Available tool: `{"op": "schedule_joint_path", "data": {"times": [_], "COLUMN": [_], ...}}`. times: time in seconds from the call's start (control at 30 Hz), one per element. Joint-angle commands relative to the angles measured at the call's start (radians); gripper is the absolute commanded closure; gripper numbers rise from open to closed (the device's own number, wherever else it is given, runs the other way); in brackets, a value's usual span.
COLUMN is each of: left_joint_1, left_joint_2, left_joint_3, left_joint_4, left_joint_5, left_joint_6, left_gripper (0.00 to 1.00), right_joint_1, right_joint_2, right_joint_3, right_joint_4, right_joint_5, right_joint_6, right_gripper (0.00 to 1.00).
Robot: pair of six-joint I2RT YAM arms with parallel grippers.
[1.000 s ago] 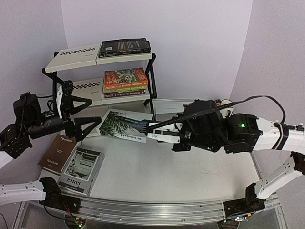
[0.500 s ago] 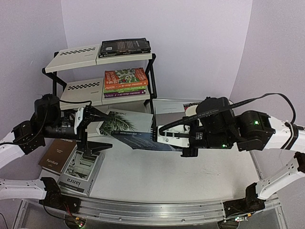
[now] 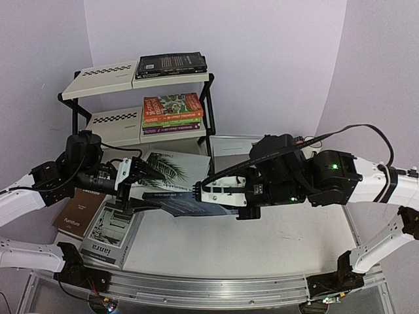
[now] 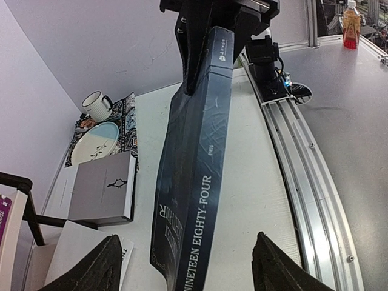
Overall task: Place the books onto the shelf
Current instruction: Pass from the right arm to the left
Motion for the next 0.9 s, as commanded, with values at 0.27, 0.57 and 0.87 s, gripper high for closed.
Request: {"op": "schedule_joint_path", "data": {"times": [0.27, 0.57, 0.87], "left_joint_1": [-0.049, -0.094, -0.137], "left_joint_2": [0.044, 0.047, 0.068], "left_joint_3": [0.065, 0.078, 0.093], "left_joint_4": [-0.027, -0.035, -0.066], "left_joint_5": [-0.022, -0.11, -0.214], "left_joint_6": [0.069, 0.076, 0.083], "left_gripper": [0.38, 0.54, 0.66], "right_joint_1": [-0.002, -0.002, -0.002], "right_joint_2": [0.062, 0.099, 0.111], "right_joint_3": [0.122, 0.144, 0.146], "right_joint_4": [0.147, 0.172, 0.173], "right_joint_5": [-0.005, 0.001, -0.005], "right_joint_6": [0.023, 0.038, 0.048], "right_gripper": [1.0, 1.0, 1.0]}}
